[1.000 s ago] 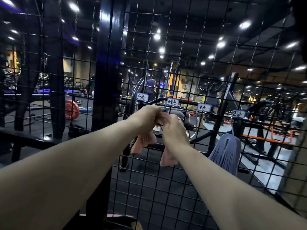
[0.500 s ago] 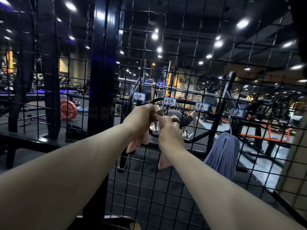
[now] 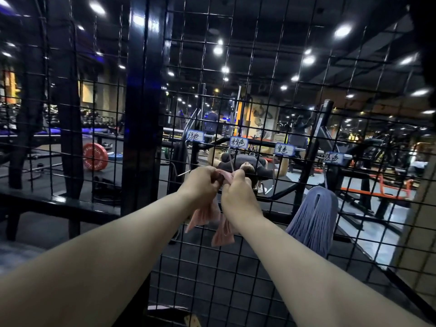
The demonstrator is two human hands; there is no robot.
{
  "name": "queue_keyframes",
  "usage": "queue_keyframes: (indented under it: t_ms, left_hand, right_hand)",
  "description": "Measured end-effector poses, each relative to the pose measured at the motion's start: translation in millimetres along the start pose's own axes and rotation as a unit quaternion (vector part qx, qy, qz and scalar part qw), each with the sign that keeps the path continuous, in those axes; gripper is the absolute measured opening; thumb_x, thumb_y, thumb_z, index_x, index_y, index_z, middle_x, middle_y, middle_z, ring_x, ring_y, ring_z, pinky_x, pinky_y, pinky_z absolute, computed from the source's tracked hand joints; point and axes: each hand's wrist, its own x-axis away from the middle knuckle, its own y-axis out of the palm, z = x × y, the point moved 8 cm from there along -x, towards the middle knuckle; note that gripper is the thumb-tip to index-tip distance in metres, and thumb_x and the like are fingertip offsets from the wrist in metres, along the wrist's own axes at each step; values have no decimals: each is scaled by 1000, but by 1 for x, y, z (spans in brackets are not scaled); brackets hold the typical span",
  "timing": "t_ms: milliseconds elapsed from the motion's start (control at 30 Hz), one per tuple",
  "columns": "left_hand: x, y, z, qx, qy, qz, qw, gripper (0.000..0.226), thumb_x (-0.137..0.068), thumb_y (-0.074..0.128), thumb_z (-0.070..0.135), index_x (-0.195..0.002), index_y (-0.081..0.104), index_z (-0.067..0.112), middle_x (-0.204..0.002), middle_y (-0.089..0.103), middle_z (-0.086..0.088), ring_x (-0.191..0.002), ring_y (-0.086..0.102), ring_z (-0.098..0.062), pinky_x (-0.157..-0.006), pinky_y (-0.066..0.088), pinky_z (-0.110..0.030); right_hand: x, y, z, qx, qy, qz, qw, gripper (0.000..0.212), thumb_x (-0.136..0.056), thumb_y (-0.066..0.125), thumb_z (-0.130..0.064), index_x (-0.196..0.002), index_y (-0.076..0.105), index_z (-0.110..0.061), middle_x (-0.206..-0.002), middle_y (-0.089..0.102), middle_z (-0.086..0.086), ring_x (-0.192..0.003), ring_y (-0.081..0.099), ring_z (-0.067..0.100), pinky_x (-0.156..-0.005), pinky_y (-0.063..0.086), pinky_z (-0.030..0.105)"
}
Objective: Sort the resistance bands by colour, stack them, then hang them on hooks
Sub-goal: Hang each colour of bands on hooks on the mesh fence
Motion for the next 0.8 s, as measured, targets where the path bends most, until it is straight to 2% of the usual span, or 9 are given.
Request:
queue_keyframes:
  t_ms: [100, 200, 300, 333, 400, 500, 600, 700, 800]
  left_hand:
    - [9, 6, -7, 17, -34, 7, 999, 15, -89, 57, 10, -101, 66, 14, -90, 69, -2, -89, 65, -25, -83, 53, -36]
    - [18, 11, -9, 18, -46, 6, 999, 26, -85, 57, 21, -111, 62, 22, -99, 71, -3, -96, 65, -26, -89, 53, -40]
    - [20, 3, 1, -78, -37, 36, 996, 21, -90, 56, 30, -109, 62, 26, -96, 66, -2, -100, 55, -23, -95, 45, -39]
    - [19, 1, 4, -78, -31, 43, 996, 17, -90, 55, 31, -106, 61, 27, -94, 63, 0, -99, 52, -21, -95, 44, -39]
    - [17, 3, 6, -7, -35, 18, 999, 17, -86, 57, 31, -102, 61, 28, -94, 66, 3, -95, 60, -20, -89, 51, -42]
    - [22, 11, 0, 64, -48, -31, 996, 24, -84, 59, 24, -106, 58, 34, -97, 70, 6, -89, 67, -18, -82, 57, -42]
    - [35, 16, -2, 129, -37, -38, 990, 31, -85, 61, 19, -104, 52, 42, -93, 69, 6, -82, 69, -15, -76, 60, -42]
    - [45, 24, -9, 176, -49, -61, 981, 31, -85, 62, 6, -103, 50, 28, -90, 68, -5, -76, 68, -21, -65, 61, -42]
    - [57, 29, -15, 213, -64, -82, 971, 26, -85, 62, -2, -97, 58, 20, -87, 69, -5, -72, 69, -12, -64, 60, -32]
  right_hand:
    - [2, 4, -1, 0, 0, -11, 1000, 19, -102, 32, -18, -119, 37, -9, -127, 42, 15, -108, 54, 38, -79, 39, 39]
    - [3, 6, -1, -45, 5, -18, 999, 25, -102, 35, -19, -124, 36, -6, -126, 45, 17, -112, 53, 37, -82, 38, 36]
    - [4, 7, 1, -139, 29, -13, 990, 13, -102, 36, -17, -114, 33, -11, -121, 52, 16, -103, 55, 29, -79, 39, 32]
    - [4, 7, 2, -165, 38, -6, 986, 10, -102, 36, -16, -110, 31, -13, -119, 54, 16, -100, 56, 28, -75, 39, 30]
    - [5, 8, 6, -185, 48, 1, 982, 10, -103, 36, -18, -110, 30, -13, -119, 55, 16, -100, 55, 27, -71, 37, 28]
    - [8, 15, 10, -175, 33, -17, 984, 13, -104, 37, -20, -115, 29, -17, -128, 51, 15, -105, 53, 26, -77, 35, 24]
    - [10, 19, 12, -170, 11, -28, 985, 30, -104, 40, -21, -131, 29, -14, -135, 48, 14, -112, 52, 26, -82, 36, 21]
    - [15, 25, 18, -179, 20, -50, 982, 55, -102, 47, -31, -147, 19, -17, -141, 47, 10, -123, 51, 26, -95, 42, 31]
    - [24, 29, 30, -170, 37, -66, 983, 65, -96, 56, -38, -147, 21, -19, -137, 52, 7, -120, 55, 24, -102, 47, 41]
